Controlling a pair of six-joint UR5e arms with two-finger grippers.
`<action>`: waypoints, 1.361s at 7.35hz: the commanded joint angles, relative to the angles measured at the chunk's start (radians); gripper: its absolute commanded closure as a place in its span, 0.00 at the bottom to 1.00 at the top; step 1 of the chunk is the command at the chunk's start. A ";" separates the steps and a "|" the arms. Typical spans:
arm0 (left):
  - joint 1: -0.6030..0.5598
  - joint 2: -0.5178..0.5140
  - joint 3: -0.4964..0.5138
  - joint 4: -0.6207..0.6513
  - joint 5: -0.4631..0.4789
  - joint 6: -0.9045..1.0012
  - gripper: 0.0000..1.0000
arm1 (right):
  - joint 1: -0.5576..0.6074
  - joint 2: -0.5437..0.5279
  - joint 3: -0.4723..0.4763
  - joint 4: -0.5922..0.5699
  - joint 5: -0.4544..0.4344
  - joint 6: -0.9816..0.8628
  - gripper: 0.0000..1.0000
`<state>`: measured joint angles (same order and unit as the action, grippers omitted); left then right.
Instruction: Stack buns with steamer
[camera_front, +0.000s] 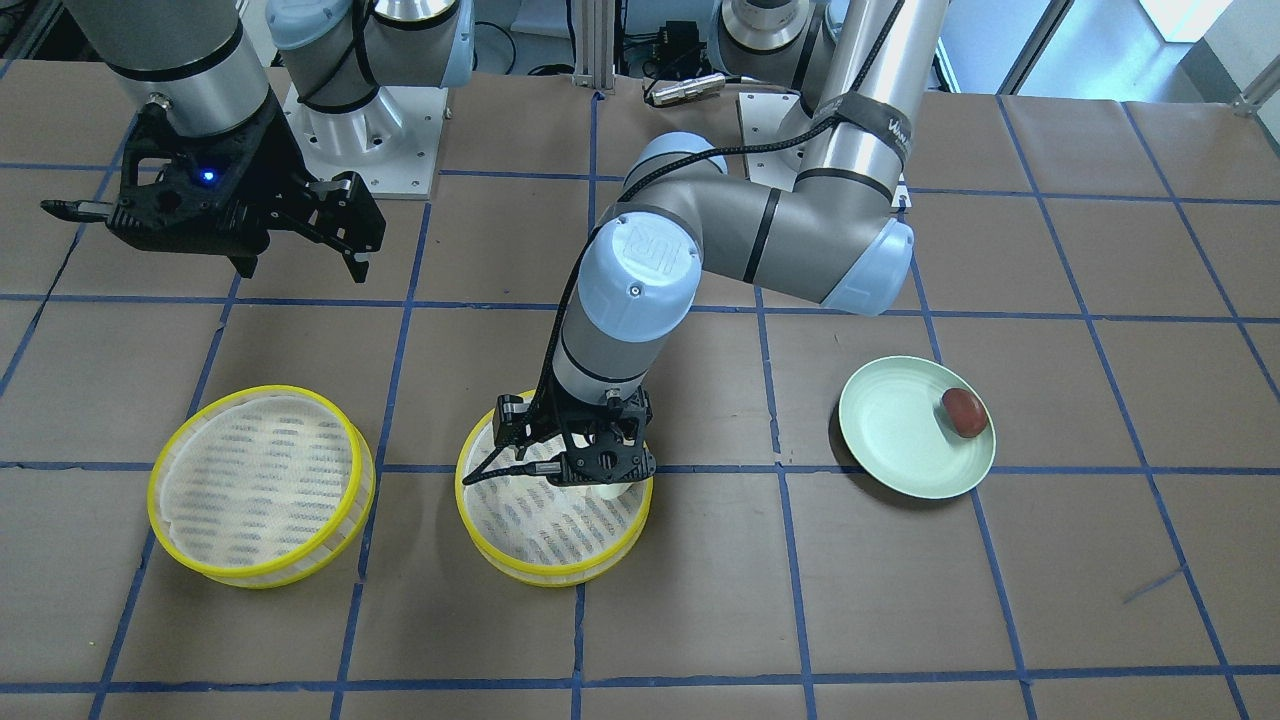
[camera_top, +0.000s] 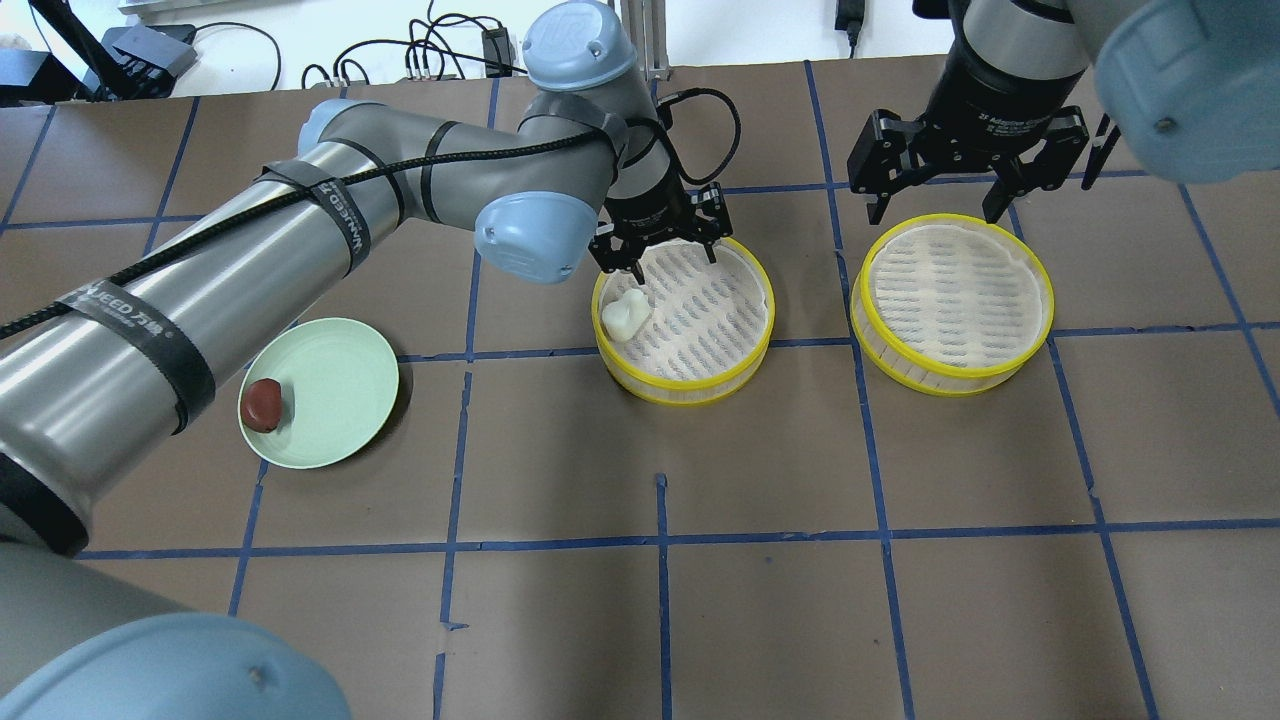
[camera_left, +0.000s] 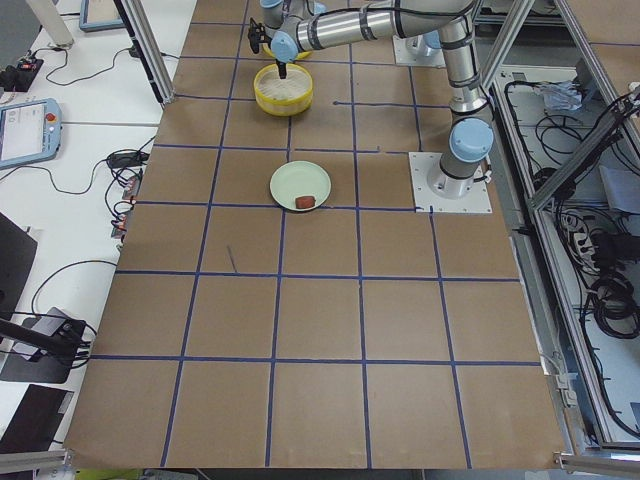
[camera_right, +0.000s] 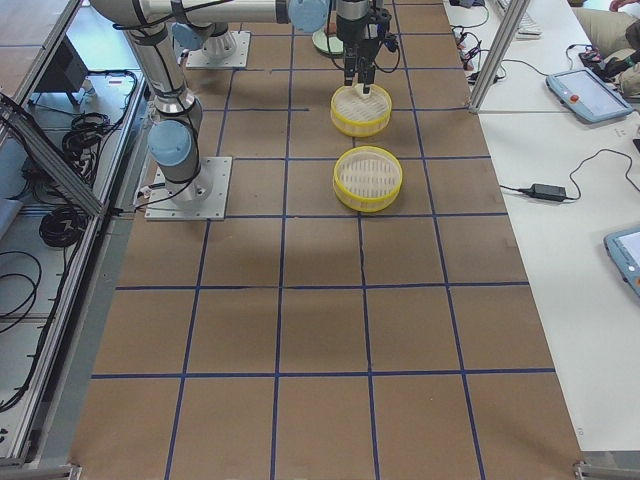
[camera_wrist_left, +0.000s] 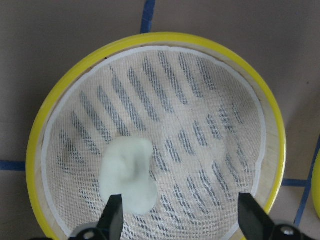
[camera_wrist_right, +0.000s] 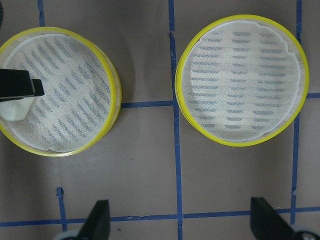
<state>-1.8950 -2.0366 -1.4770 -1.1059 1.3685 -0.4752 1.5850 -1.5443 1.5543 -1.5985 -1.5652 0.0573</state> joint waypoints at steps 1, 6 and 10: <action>0.101 0.140 -0.009 -0.175 0.094 0.190 0.09 | -0.058 0.003 0.006 0.000 -0.001 -0.020 0.00; 0.260 0.369 -0.026 -0.377 0.239 0.423 0.06 | -0.465 0.013 0.335 -0.249 -0.073 -0.362 0.00; 0.255 0.372 -0.029 -0.393 0.236 0.423 0.06 | -0.465 0.136 0.402 -0.616 -0.070 -0.380 0.00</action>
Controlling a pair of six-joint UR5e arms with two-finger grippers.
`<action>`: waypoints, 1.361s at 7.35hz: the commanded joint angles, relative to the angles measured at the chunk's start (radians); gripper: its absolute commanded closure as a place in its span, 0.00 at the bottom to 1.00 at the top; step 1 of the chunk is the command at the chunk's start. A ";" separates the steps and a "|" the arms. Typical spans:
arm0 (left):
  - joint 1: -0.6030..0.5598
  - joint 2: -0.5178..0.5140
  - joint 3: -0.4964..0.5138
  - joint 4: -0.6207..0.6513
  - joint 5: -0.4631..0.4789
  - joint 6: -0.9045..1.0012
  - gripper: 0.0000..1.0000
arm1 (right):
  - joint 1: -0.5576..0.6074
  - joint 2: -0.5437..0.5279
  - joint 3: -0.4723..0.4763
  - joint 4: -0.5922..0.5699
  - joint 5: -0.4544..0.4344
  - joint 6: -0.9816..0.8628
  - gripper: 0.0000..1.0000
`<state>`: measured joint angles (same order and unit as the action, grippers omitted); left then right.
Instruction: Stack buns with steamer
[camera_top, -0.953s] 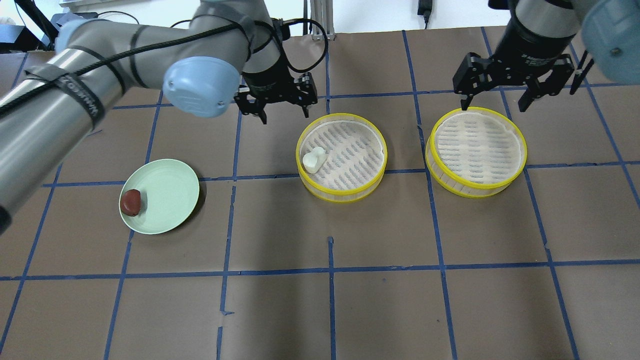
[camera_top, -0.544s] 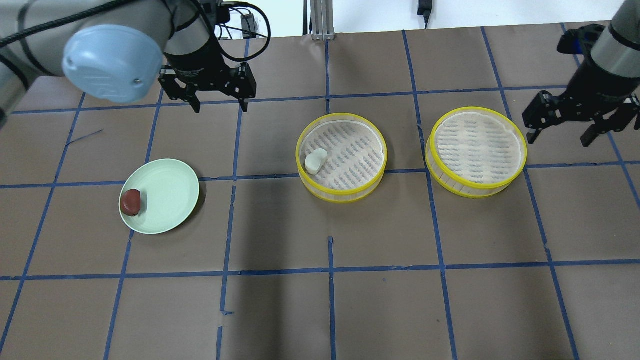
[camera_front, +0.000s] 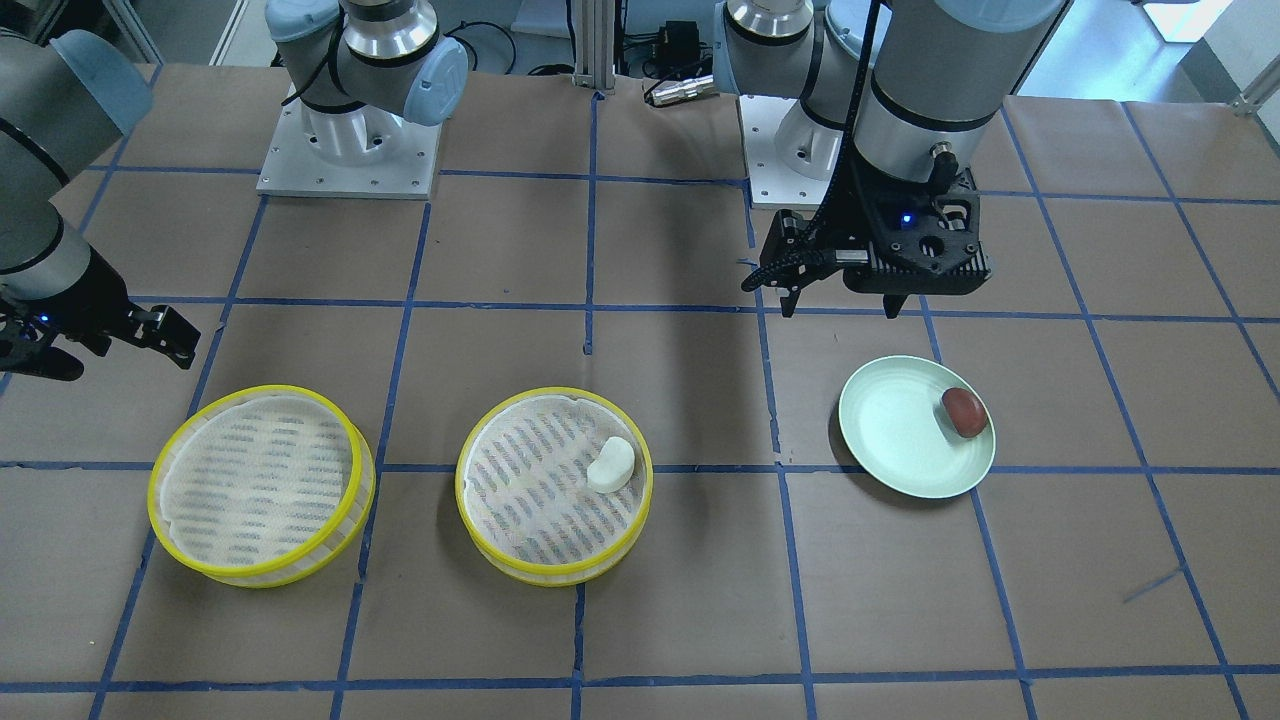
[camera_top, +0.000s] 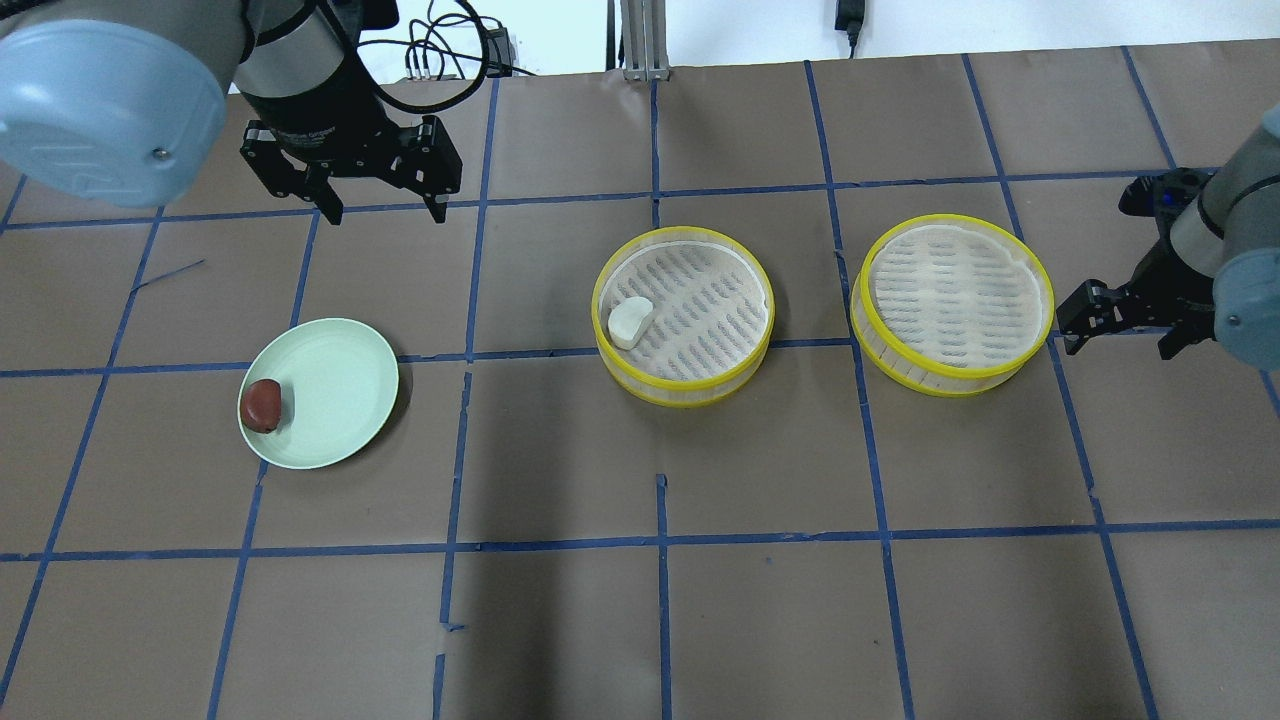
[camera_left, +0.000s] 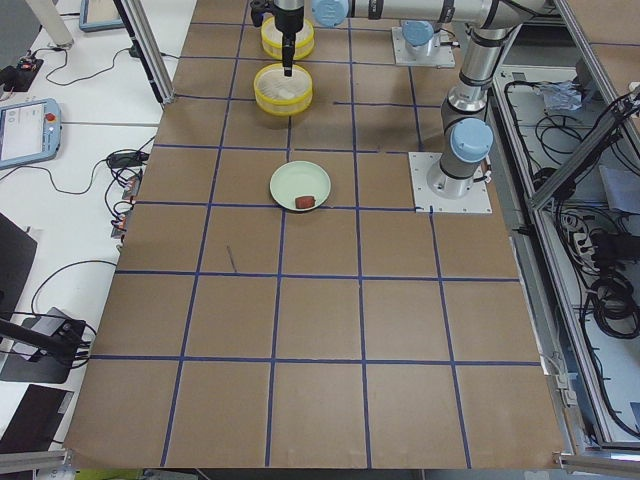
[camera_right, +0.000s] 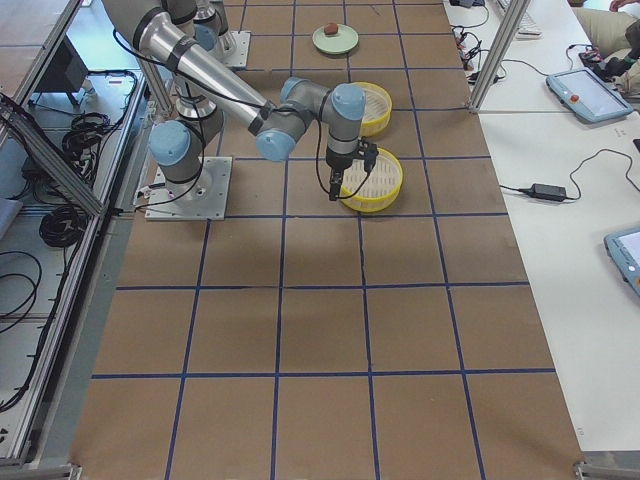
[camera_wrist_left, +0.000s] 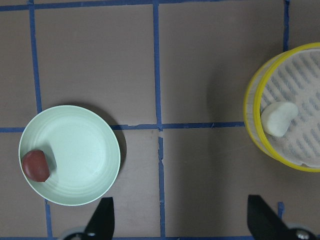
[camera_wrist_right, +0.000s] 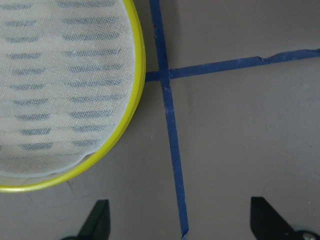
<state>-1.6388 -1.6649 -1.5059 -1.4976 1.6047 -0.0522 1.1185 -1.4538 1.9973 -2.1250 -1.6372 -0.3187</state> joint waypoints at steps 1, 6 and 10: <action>-0.001 0.001 -0.001 -0.001 -0.002 0.000 0.06 | 0.001 0.115 -0.089 -0.105 0.087 -0.011 0.00; -0.003 -0.003 -0.002 -0.003 -0.008 -0.001 0.04 | 0.014 0.225 -0.087 -0.201 0.152 -0.033 0.58; -0.003 -0.003 -0.002 -0.003 -0.008 -0.001 0.04 | 0.018 0.230 -0.086 -0.202 0.151 -0.132 0.92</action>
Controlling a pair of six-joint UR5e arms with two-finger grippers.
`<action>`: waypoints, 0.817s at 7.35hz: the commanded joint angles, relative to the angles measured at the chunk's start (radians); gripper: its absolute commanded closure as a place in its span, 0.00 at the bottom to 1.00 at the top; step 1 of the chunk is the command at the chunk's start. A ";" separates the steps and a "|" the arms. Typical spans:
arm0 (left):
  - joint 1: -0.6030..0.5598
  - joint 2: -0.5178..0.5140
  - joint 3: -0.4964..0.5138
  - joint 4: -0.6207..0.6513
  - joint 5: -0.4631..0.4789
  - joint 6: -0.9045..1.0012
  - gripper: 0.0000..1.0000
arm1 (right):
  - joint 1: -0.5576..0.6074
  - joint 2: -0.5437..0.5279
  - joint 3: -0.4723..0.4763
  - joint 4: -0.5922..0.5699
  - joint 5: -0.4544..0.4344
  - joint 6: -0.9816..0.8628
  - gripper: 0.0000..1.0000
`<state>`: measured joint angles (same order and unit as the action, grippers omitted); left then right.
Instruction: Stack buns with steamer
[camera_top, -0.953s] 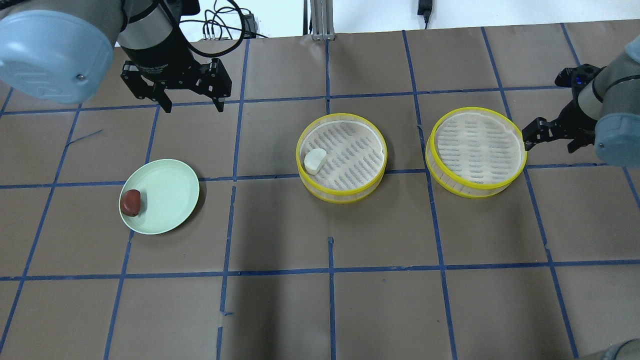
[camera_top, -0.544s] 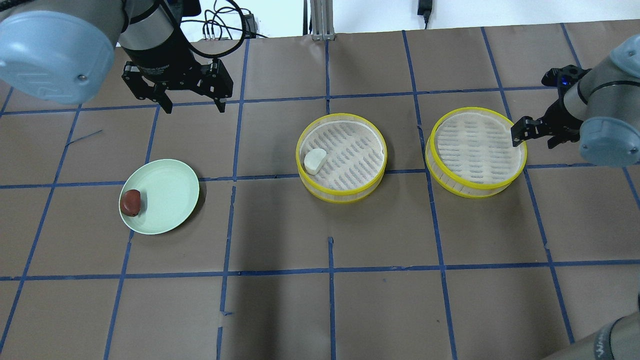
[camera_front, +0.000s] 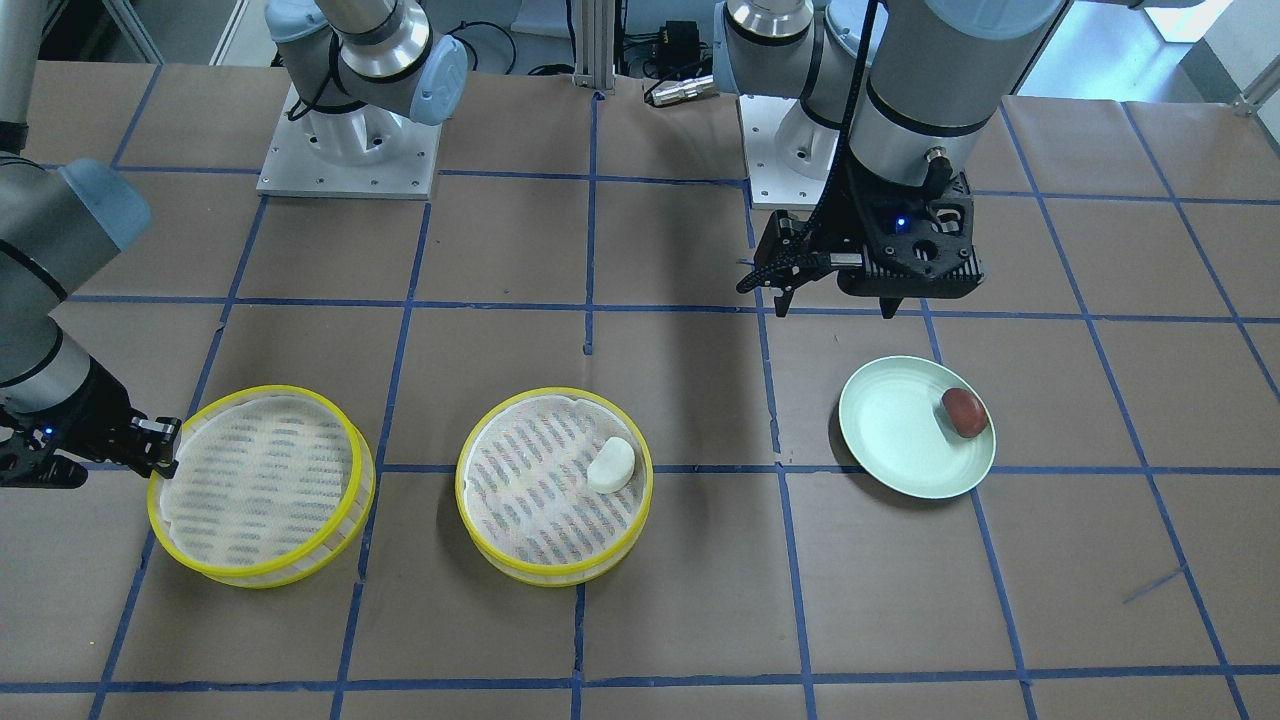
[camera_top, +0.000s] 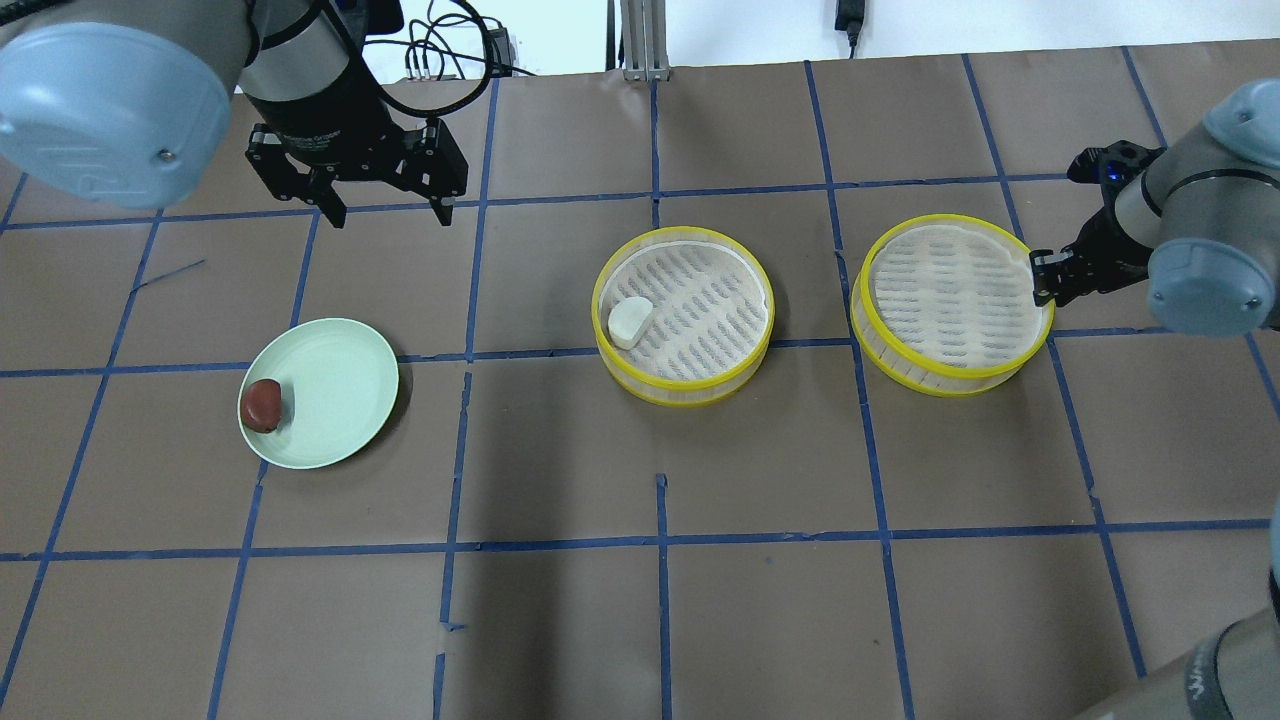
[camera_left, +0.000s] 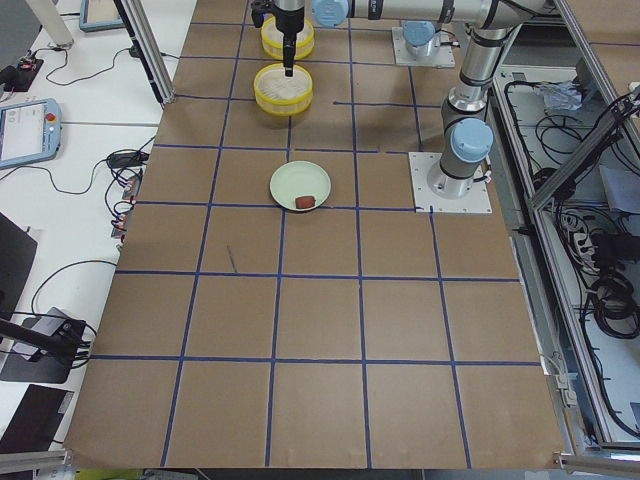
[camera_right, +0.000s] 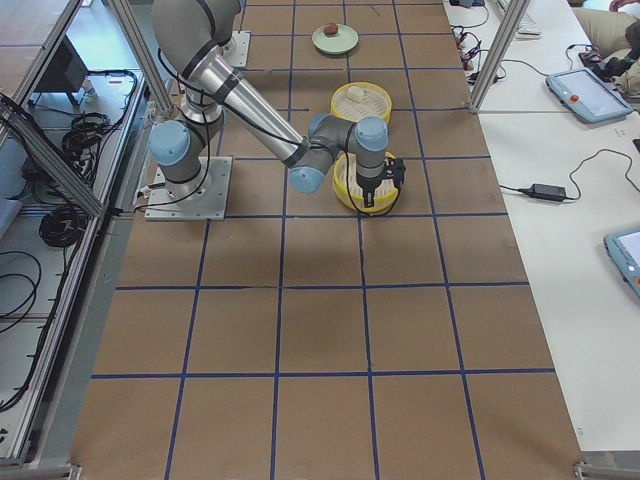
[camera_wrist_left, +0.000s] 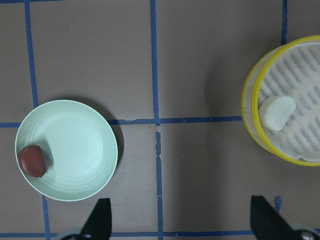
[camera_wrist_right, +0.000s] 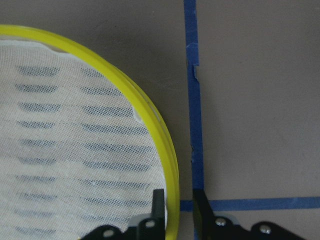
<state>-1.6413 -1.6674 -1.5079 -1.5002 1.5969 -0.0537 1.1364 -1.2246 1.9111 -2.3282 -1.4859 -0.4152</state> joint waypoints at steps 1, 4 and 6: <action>0.000 0.000 0.000 0.000 0.000 0.000 0.04 | -0.001 -0.003 -0.004 -0.008 -0.001 -0.037 0.94; 0.000 0.000 0.000 -0.002 0.000 0.000 0.03 | 0.000 -0.089 -0.042 0.062 -0.011 -0.034 0.96; -0.003 -0.002 -0.002 -0.002 0.000 -0.006 0.03 | 0.087 -0.165 -0.119 0.226 -0.046 0.001 0.98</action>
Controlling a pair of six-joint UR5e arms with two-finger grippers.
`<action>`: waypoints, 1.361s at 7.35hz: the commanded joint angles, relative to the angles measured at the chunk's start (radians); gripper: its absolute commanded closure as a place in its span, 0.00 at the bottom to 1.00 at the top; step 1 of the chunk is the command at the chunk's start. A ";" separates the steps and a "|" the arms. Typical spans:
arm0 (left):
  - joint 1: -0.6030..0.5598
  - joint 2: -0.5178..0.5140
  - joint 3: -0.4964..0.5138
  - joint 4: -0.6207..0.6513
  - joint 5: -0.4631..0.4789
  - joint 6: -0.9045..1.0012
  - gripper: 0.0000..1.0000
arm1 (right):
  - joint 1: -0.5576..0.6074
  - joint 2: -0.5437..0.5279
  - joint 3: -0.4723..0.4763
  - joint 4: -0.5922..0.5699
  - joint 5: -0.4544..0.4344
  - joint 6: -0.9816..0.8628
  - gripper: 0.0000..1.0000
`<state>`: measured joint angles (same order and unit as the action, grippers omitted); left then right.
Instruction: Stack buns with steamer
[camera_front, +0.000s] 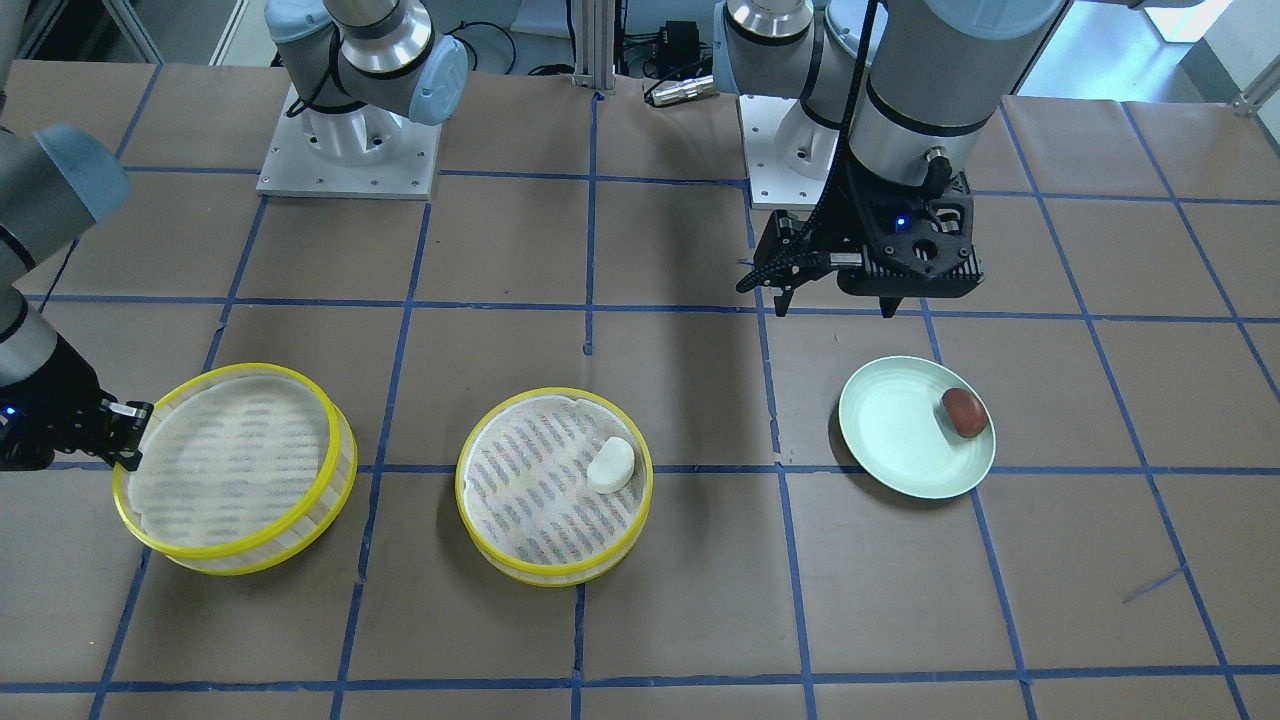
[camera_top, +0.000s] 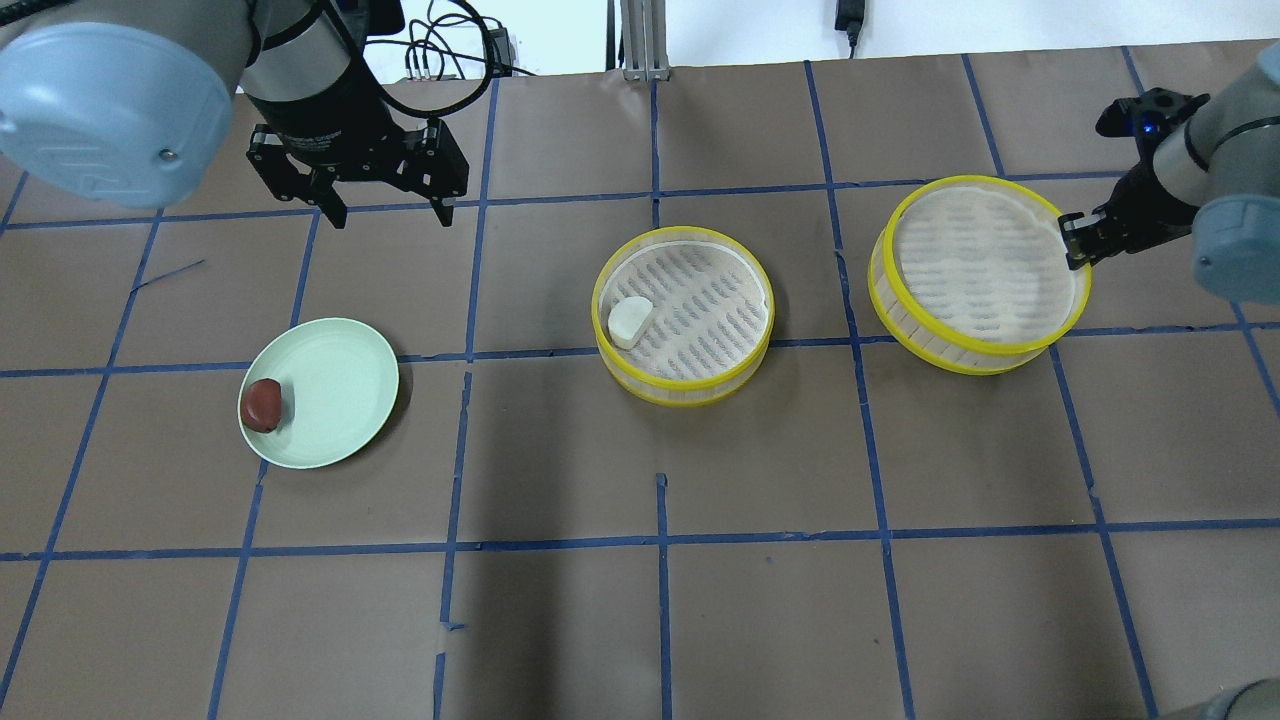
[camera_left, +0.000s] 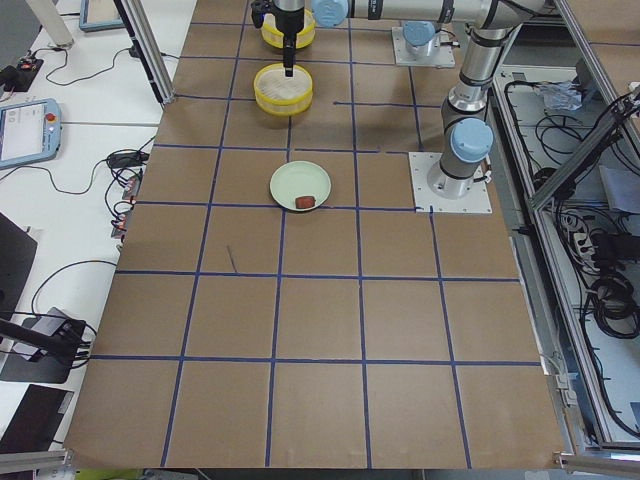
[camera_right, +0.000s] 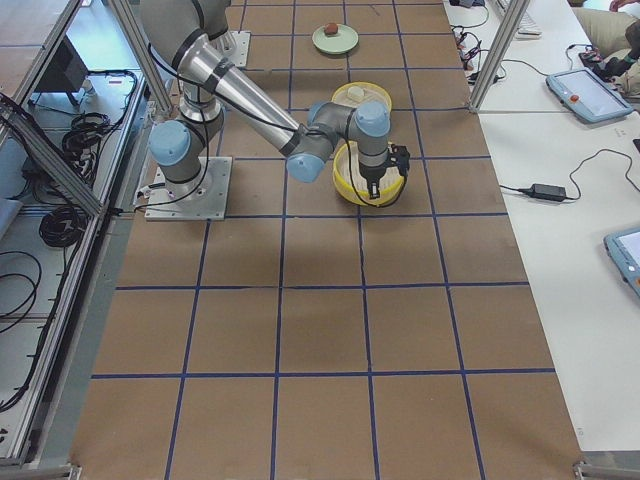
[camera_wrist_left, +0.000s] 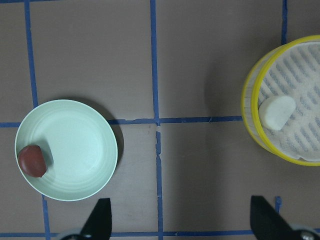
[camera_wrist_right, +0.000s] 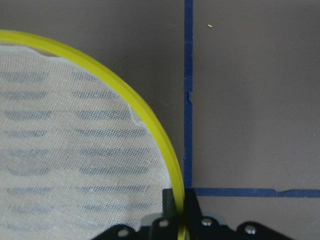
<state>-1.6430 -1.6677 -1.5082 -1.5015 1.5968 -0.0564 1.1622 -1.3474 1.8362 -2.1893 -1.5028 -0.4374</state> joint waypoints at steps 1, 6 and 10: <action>-0.001 -0.001 -0.009 0.001 0.000 -0.005 0.03 | 0.165 -0.039 -0.082 0.117 -0.095 0.169 0.98; -0.004 0.000 -0.013 0.003 -0.002 -0.010 0.03 | 0.600 0.107 -0.189 0.153 -0.146 0.727 0.98; -0.004 0.000 -0.012 0.004 -0.002 -0.010 0.03 | 0.637 0.128 -0.175 0.151 -0.152 0.755 0.97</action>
<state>-1.6474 -1.6675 -1.5209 -1.4983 1.5943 -0.0659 1.7939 -1.2203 1.6555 -2.0397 -1.6542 0.3148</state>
